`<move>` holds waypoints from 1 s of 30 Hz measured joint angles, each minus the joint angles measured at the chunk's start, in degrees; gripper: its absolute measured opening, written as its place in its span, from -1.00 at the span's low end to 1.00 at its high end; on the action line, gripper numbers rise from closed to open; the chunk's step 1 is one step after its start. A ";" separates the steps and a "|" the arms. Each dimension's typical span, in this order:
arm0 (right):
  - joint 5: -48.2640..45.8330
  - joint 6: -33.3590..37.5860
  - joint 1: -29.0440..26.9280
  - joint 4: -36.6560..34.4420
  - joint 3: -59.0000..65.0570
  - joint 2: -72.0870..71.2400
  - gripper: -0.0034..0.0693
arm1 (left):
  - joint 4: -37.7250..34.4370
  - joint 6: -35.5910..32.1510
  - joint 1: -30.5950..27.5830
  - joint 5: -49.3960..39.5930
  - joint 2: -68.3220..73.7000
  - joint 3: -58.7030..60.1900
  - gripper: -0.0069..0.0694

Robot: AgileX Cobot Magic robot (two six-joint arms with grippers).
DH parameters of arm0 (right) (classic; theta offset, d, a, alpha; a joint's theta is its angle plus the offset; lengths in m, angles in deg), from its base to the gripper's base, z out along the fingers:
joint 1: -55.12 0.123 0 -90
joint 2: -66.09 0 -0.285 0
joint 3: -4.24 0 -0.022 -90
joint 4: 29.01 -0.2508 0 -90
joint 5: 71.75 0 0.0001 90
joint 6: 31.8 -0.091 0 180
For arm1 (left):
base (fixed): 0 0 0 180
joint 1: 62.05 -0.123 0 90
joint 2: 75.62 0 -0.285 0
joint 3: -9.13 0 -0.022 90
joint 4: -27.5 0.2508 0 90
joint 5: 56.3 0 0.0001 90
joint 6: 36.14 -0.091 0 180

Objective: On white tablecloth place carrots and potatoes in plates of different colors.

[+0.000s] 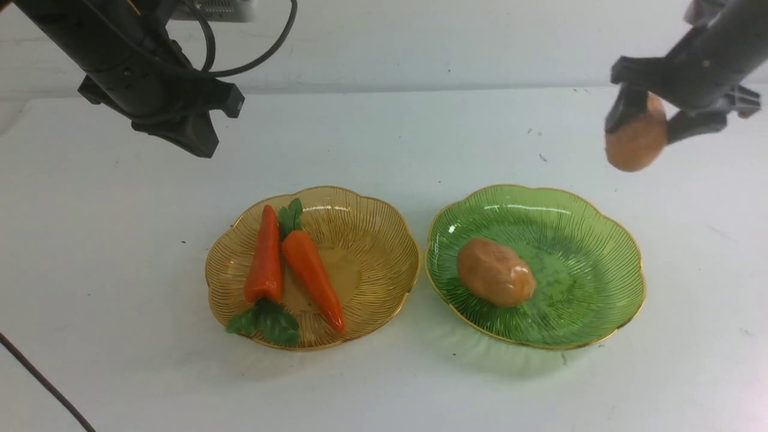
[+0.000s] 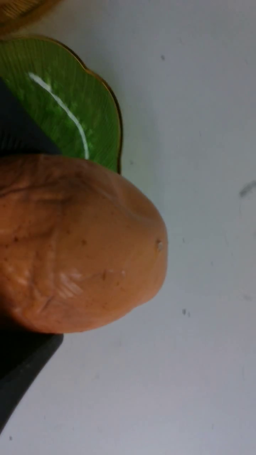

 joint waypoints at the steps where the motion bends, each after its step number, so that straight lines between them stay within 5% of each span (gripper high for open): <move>1: -0.07 1.55 1.28 -0.86 0.82 -1.16 0.48 | 0.00 0.00 0.00 0.00 0.00 0.00 -0.83; 7: -0.71 5.34 12.35 9.11 8.36 -1.47 0.48 | 0.00 0.00 0.00 0.00 0.00 0.00 -0.83; 12: -0.78 5.22 16.00 14.93 9.49 1.31 0.48 | 0.00 0.00 0.00 0.00 0.00 0.00 -0.83; 22: -0.64 5.17 17.87 14.67 9.49 -1.49 0.75 | 0.00 0.38 0.00 0.00 0.00 0.00 -0.83; 30: -0.70 5.17 17.87 13.79 10.59 -14.35 0.47 | 0.00 0.38 0.00 0.00 0.00 0.00 -0.83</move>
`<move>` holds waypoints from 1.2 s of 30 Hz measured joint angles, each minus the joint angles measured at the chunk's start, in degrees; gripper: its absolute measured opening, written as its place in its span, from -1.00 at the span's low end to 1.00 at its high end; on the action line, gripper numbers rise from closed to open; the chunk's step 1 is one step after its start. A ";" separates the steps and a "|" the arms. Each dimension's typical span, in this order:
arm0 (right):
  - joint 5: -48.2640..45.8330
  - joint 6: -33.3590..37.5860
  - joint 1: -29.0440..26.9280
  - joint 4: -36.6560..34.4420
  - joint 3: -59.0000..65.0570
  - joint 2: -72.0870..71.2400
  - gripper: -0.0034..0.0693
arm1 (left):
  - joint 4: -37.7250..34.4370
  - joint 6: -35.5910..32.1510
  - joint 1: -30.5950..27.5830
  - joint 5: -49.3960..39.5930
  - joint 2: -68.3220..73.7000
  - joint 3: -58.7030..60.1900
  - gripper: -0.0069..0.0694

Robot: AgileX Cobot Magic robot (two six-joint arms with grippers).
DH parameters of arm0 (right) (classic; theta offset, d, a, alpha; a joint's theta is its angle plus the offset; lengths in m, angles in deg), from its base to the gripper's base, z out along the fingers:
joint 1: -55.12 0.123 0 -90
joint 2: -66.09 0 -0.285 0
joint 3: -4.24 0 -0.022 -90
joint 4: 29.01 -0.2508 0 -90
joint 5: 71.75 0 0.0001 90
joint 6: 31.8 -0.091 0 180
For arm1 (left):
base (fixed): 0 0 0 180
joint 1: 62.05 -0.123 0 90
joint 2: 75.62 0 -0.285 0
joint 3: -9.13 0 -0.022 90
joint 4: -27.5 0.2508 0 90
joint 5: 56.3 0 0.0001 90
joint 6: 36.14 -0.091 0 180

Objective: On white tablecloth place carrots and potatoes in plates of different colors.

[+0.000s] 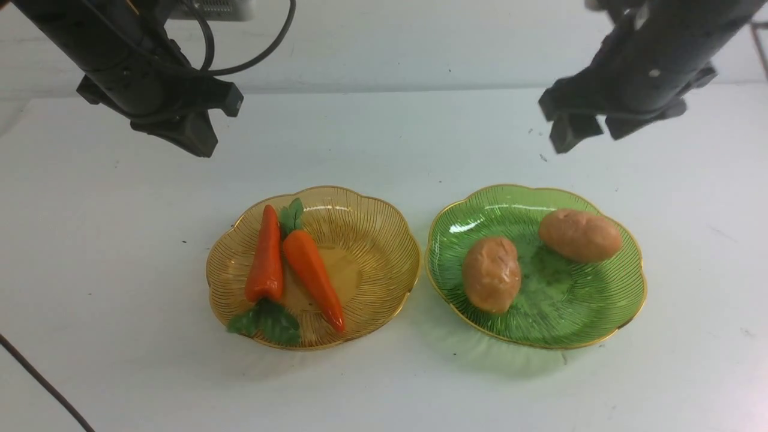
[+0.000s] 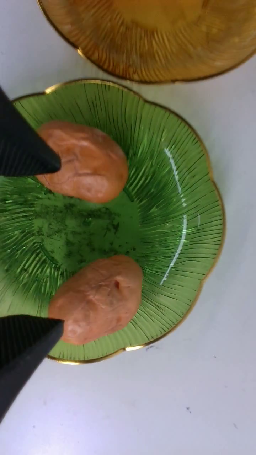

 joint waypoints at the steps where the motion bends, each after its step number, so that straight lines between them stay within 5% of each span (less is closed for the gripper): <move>1: -0.09 0.00 0.00 -0.48 1.43 -3.96 0.31 | 0.00 0.00 0.00 0.00 0.00 0.00 -0.83; 9: -0.67 0.24 0.00 2.29 17.49 -35.39 -0.75 | -0.46 0.00 0.00 0.00 0.00 0.00 -0.83; 12: -0.61 -0.06 0.00 3.74 25.26 -46.58 -0.90 | -0.90 0.04 0.00 0.00 0.00 0.00 -0.83; 18: 37.85 -2.38 0.00 0.86 58.53 -83.70 -0.95 | -2.25 0.90 0.00 0.00 0.00 0.00 -0.83; 21: 46.43 -2.62 0.00 2.22 69.13 -91.36 -0.95 | -3.79 1.04 0.11 0.00 0.00 0.00 -0.83; 36: 51.64 -2.68 0.00 10.58 74.80 -92.11 -0.95 | -7.79 2.17 0.27 0.00 0.00 0.00 -0.83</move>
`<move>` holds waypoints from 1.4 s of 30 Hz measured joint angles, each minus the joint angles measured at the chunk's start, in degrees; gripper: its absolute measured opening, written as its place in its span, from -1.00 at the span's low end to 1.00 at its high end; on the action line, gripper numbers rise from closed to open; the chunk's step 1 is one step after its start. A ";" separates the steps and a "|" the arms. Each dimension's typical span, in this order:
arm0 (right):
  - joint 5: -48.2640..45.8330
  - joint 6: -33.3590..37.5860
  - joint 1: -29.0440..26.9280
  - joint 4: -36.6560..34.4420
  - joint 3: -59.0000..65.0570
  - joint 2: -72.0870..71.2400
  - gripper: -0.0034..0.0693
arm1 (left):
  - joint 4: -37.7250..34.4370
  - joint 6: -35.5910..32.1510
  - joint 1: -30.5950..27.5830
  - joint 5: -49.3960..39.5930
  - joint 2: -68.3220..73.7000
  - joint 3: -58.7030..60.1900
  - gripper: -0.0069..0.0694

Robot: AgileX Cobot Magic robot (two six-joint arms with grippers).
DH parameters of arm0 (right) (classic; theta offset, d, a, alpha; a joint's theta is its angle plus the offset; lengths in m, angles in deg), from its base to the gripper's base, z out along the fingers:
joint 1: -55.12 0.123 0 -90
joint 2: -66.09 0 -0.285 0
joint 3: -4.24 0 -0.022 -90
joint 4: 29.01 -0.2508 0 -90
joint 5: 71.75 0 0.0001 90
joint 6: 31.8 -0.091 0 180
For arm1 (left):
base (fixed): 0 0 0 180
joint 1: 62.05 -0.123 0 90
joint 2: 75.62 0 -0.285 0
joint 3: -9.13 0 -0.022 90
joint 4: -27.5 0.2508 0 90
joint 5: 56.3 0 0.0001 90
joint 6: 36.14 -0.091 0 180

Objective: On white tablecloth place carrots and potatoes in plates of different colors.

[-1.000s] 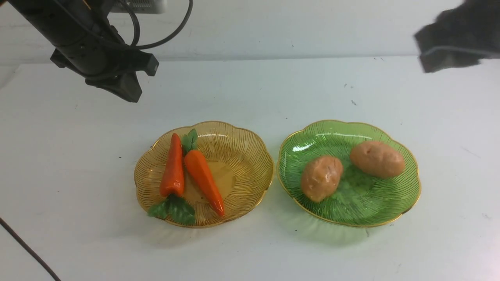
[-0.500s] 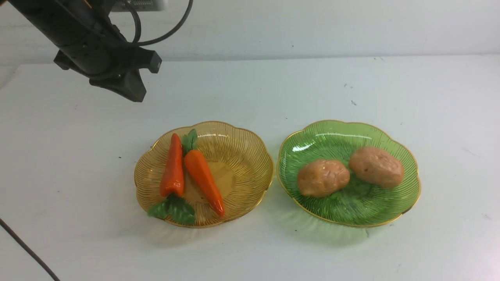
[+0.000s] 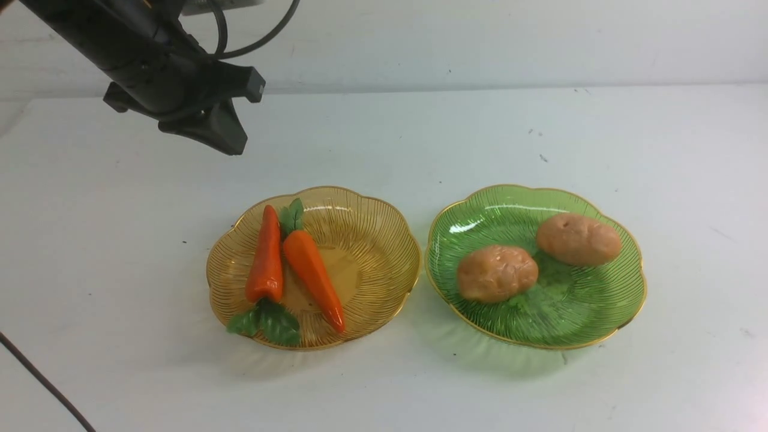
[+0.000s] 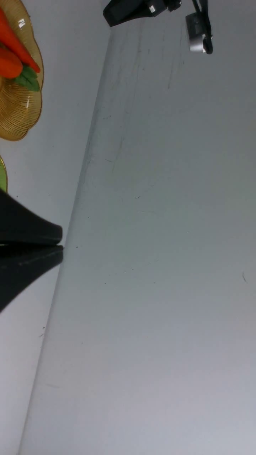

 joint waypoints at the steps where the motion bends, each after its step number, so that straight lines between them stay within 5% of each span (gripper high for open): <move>1: -0.17 0.00 0.00 0.19 0.00 0.00 -0.95 | -0.02 0.00 0.00 0.00 0.00 0.00 -0.83; 21: 0.90 0.05 -0.08 0.31 3.73 -1.39 -0.95 | -0.27 0.00 0.00 0.00 0.00 0.00 -0.83; 31: -0.44 0.05 -6.63 -4.44 21.63 -9.03 -0.95 | 0.88 0.00 0.00 0.00 0.00 0.00 -0.83; 42: -2.00 0.05 -11.26 -7.49 27.66 -12.26 -0.95 | -2.72 0.00 0.05 -0.02 -3.96 0.11 -0.83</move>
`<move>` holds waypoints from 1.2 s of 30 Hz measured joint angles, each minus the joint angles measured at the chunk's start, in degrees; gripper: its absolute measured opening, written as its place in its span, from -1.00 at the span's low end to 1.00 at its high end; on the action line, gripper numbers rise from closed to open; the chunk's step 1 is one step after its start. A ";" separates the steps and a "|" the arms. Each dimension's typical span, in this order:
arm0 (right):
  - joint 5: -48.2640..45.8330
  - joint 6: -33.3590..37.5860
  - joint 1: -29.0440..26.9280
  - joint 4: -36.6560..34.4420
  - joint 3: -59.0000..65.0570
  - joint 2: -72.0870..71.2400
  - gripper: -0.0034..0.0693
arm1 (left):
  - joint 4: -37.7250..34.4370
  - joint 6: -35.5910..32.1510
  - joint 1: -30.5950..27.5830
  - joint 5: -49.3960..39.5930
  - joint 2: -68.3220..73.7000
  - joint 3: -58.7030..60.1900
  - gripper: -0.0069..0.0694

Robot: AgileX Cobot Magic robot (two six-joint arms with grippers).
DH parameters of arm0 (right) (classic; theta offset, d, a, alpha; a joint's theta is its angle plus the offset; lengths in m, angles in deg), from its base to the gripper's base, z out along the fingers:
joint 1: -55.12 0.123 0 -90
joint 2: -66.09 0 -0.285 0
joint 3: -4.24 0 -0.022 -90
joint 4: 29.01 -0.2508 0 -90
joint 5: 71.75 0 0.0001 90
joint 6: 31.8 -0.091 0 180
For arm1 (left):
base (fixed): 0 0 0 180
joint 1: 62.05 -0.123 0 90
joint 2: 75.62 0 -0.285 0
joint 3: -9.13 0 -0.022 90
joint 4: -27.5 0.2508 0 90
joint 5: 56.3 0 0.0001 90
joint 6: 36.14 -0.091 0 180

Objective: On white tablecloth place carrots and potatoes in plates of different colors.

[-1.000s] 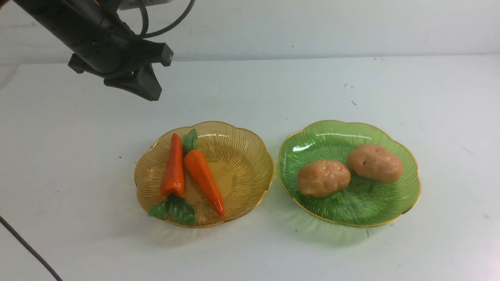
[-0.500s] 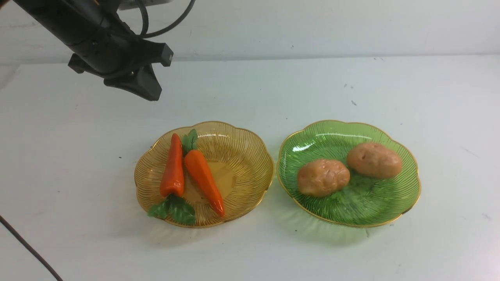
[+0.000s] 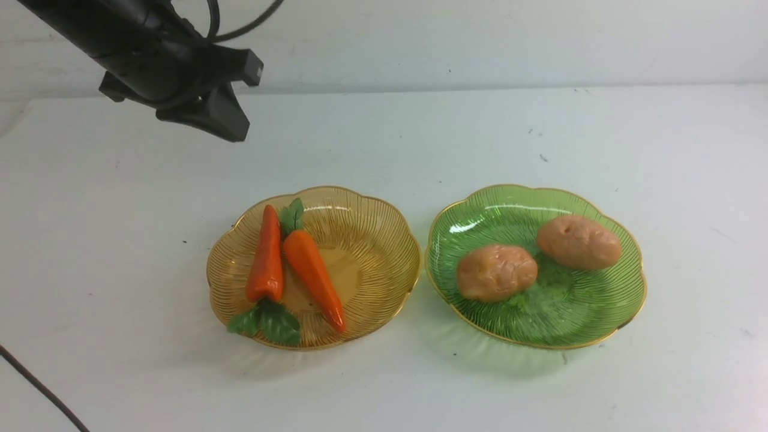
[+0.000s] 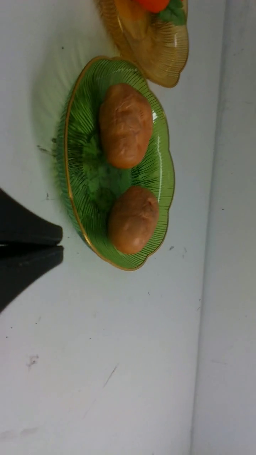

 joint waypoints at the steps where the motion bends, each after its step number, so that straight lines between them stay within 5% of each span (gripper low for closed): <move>1: 0.00 0.00 -0.14 -0.11 0.00 0.00 -0.95 | -0.05 0.00 0.00 0.00 0.00 0.00 -0.83; 7: 0.00 0.00 -0.39 -0.96 0.00 0.00 -0.95 | 0.72 -0.05 0.06 -0.05 -14.57 3.38 -0.83; 28: -0.34 2.19 -0.39 -0.96 0.00 0.00 -0.95 | 10.80 -5.13 0.06 -0.32 -63.34 52.67 -0.83; 35: -0.36 2.38 -0.39 -0.96 0.00 0.00 -0.95 | 10.82 -2.71 0.06 8.85 -80.36 65.20 -0.83; 36: -0.36 2.38 -0.39 -0.96 0.00 0.00 -0.95 | 10.82 -1.74 0.06 17.70 -86.94 70.19 -0.83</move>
